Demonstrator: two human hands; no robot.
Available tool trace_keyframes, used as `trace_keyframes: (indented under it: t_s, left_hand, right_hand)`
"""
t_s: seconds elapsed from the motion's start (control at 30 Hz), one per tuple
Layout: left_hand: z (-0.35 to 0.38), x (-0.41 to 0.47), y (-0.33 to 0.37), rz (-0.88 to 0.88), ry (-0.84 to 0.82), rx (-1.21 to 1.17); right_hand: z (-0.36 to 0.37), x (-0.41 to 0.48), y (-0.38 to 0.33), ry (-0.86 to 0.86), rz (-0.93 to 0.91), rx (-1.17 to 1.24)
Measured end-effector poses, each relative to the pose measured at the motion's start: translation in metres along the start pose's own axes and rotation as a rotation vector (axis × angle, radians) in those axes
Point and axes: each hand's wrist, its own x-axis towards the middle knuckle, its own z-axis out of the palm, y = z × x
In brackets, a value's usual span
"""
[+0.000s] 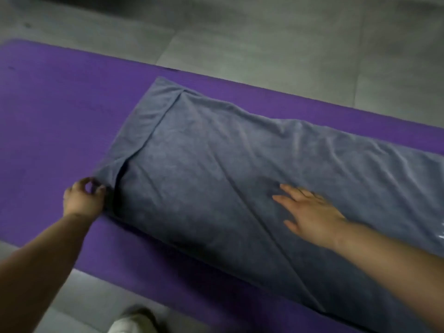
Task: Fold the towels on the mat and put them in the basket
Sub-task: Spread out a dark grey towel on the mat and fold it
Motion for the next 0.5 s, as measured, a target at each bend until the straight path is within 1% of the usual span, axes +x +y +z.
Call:
trace_keyframes:
  t_s: [0.03, 0.07, 0.1, 0.13, 0.17, 0.23, 0.27, 0.33, 0.43, 0.5]
  left_hand:
    - [0.001, 0.007, -0.008, -0.099, 0.022, -0.048]
    - [0.002, 0.012, -0.014, -0.158, 0.013, -0.064]
    - [0.003, 0.016, -0.019, -0.169, -0.003, -0.058]
    - [0.004, 0.018, -0.024, -0.157, -0.017, -0.06]
    - [0.006, 0.021, -0.029, -0.119, -0.014, -0.086]
    - [0.006, 0.023, -0.035, -0.069, -0.035, -0.178]
    - [0.005, 0.023, -0.036, -0.06, -0.071, -0.249]
    - [0.003, 0.024, -0.036, -0.056, -0.154, -0.399]
    - [-0.013, 0.028, -0.034, -0.121, -0.271, -0.665]
    - [-0.029, 0.036, -0.039, -0.179, -0.293, -0.835]
  right_hand:
    - [0.002, 0.008, -0.009, -0.01, 0.01, -0.006]
    - [0.009, 0.015, -0.017, 0.02, -0.001, -0.045]
    - [0.013, 0.021, -0.026, 0.051, -0.001, -0.116]
    - [0.02, 0.026, -0.032, 0.084, 0.017, -0.155]
    - [0.03, 0.03, -0.035, 0.151, 0.012, -0.158]
    - [0.043, 0.036, -0.041, 0.211, 0.003, -0.1]
    - [0.048, 0.039, -0.044, 0.282, -0.032, -0.08]
    - [0.052, 0.047, -0.049, 0.399, -0.048, -0.066]
    - [0.054, 0.061, -0.053, 0.397, -0.002, -0.008]
    - [0.052, 0.069, -0.058, 0.448, 0.015, 0.008]
